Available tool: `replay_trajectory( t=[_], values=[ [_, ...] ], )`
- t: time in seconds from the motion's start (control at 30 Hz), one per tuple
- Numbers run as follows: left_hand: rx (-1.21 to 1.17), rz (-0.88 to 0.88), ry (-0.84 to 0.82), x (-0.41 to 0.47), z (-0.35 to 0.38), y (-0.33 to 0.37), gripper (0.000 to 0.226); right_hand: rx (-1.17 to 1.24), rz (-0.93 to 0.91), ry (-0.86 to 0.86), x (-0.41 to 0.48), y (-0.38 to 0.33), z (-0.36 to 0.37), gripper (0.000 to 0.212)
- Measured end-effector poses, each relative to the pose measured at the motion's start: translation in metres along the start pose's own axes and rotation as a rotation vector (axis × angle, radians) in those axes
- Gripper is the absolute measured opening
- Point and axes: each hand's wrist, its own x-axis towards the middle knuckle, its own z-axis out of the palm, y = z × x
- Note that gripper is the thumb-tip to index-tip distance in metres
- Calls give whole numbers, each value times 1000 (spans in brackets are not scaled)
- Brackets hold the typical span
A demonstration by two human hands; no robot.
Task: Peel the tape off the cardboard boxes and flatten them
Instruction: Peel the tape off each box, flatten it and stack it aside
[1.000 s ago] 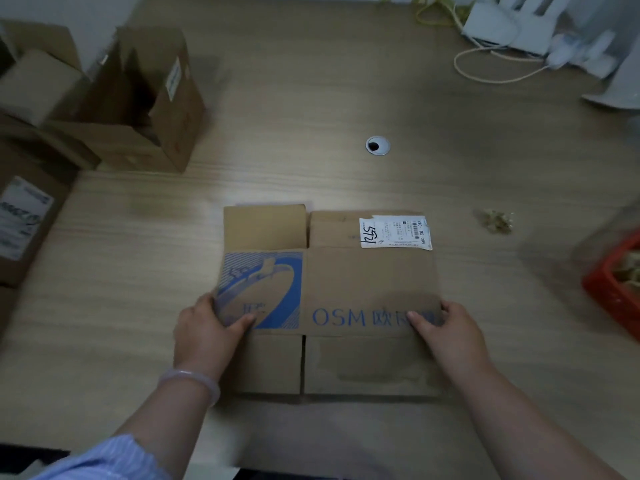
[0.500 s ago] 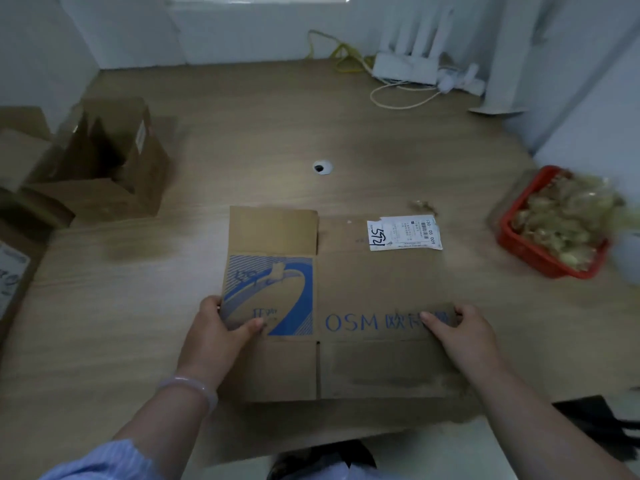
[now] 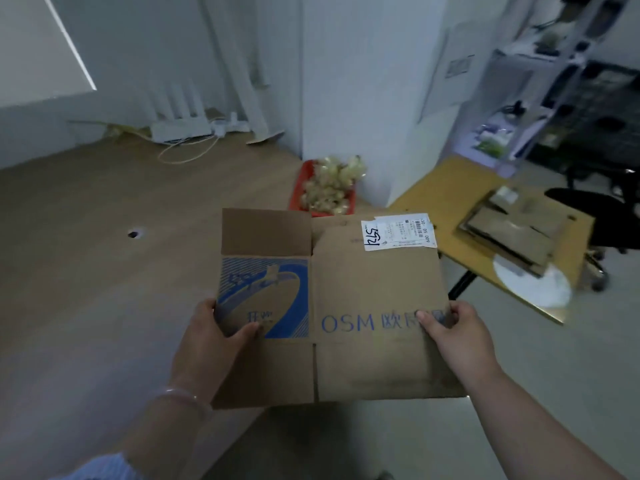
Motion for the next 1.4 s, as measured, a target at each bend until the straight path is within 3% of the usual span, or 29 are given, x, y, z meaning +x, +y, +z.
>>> replay_trajectory(
  t=[0.37,0.63,0.8,1.4],
  values=[
    [-30,269,-189,-81,183,202,70,70,142,323,41,156,-217,27],
    [-28,335,-303,-128,315,302,83,110,179,416,90,235,-346,27],
    [12,346,-302,-115,365,337,86,147,216,392,141,263,-367,62],
    [-58,7,-312,23,493,408,71,113,132,146,421,256,-360,58]
  ],
)
